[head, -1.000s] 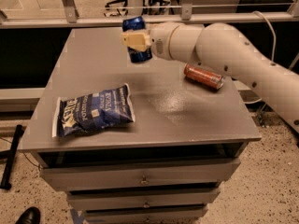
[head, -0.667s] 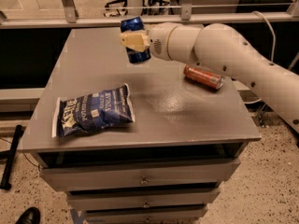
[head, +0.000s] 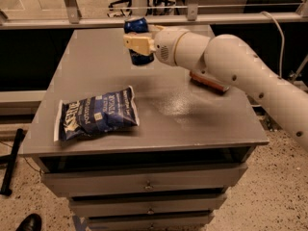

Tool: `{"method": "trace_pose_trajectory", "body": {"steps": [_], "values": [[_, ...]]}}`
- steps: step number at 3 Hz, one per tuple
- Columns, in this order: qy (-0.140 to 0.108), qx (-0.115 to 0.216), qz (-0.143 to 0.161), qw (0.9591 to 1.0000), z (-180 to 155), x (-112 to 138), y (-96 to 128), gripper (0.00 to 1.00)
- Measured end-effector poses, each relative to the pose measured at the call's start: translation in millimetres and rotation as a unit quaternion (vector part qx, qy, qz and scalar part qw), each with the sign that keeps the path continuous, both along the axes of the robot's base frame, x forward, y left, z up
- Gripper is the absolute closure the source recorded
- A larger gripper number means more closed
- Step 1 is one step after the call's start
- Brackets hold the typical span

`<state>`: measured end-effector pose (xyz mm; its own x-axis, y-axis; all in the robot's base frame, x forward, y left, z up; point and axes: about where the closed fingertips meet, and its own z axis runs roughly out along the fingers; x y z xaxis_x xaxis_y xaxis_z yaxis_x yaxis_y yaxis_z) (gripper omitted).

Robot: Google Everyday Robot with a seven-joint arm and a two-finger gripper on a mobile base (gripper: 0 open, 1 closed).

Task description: Place pepsi can upright

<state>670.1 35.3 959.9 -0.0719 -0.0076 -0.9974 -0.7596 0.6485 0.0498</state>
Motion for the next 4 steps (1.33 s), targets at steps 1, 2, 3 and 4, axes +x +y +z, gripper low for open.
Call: {"method": "trace_pose_trajectory", "body": {"steps": [1, 2, 3, 4], "values": [[-0.016, 0.001, 0.021, 0.9996, -7, -7, 6, 1.00], [-0.020, -0.016, 0.043, 0.9988, -19, -18, 5, 1.00], [-0.013, -0.024, 0.053, 0.9982, -36, -31, -4, 1.00], [-0.015, -0.012, 0.055, 0.9983, -54, -42, -11, 1.00]]}}
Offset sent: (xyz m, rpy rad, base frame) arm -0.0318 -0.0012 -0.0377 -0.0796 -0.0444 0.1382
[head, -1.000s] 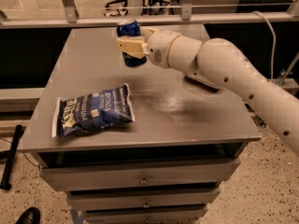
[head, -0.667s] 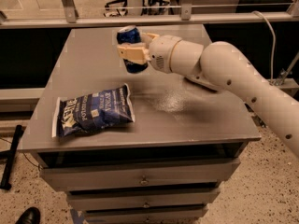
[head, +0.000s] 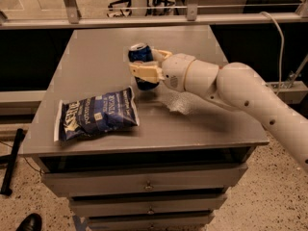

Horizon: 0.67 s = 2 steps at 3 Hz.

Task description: Place pepsi can upright

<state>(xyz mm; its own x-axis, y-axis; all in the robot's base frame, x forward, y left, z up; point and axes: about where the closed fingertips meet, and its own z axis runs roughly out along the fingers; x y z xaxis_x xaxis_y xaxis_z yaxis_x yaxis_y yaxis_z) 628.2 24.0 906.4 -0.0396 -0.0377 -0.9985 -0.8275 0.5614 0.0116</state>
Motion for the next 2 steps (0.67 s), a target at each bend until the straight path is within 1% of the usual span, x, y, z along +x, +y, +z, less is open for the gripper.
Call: {"method": "trace_pose_trajectory", "body": {"steps": [1, 2], "values": [[-0.007, 0.018, 0.002, 0.9998, -13.7, -4.8, -4.6, 1.00], [-0.012, 0.021, 0.008, 0.9997, -22.6, -8.8, -13.7, 1.00]]}}
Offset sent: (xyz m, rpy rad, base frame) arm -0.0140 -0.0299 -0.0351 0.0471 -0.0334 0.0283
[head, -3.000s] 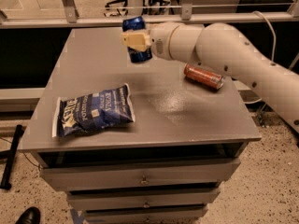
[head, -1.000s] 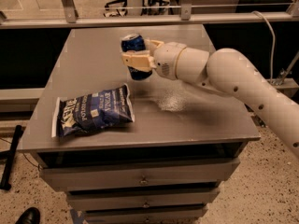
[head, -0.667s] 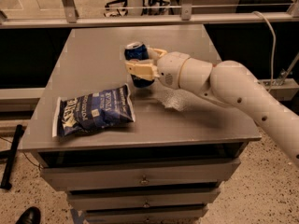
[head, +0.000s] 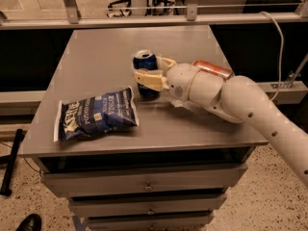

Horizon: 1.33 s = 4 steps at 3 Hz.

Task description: Place pepsi can upright

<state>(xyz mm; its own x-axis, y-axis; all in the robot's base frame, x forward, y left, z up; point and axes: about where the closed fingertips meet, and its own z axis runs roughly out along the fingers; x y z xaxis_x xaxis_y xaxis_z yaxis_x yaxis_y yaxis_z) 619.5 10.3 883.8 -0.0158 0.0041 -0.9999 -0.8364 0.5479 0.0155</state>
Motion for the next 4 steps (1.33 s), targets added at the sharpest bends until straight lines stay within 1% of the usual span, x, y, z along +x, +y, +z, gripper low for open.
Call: {"method": "trace_pose_trajectory", "body": {"steps": [1, 2, 4], "values": [[0.001, -0.009, 0.001, 1.0000, -2, -5, -16, 0.88], [0.004, -0.024, 0.000, 0.9997, 0, -11, -34, 0.70], [0.015, -0.045, -0.006, 0.9989, 1, -23, -57, 0.24]]}}
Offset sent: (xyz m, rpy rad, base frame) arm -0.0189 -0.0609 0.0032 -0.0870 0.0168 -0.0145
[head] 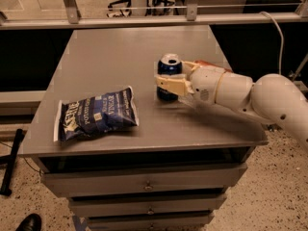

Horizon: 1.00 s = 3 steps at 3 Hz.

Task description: Place pepsi can upright

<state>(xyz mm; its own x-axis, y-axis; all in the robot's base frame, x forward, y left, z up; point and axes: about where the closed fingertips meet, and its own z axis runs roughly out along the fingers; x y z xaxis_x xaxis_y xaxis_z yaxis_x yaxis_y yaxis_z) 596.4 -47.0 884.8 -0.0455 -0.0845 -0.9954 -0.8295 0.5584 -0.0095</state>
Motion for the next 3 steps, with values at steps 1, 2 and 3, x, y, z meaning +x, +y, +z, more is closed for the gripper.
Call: {"method": "trace_pose_trajectory", "body": {"steps": [1, 2, 3], "values": [[0.005, -0.004, -0.004, 1.0000, -2, -4, -8, 0.02], [0.008, -0.009, -0.011, 0.9999, -3, -10, -18, 0.00], [0.005, -0.011, -0.021, 0.9997, 5, -15, -42, 0.00]]}}
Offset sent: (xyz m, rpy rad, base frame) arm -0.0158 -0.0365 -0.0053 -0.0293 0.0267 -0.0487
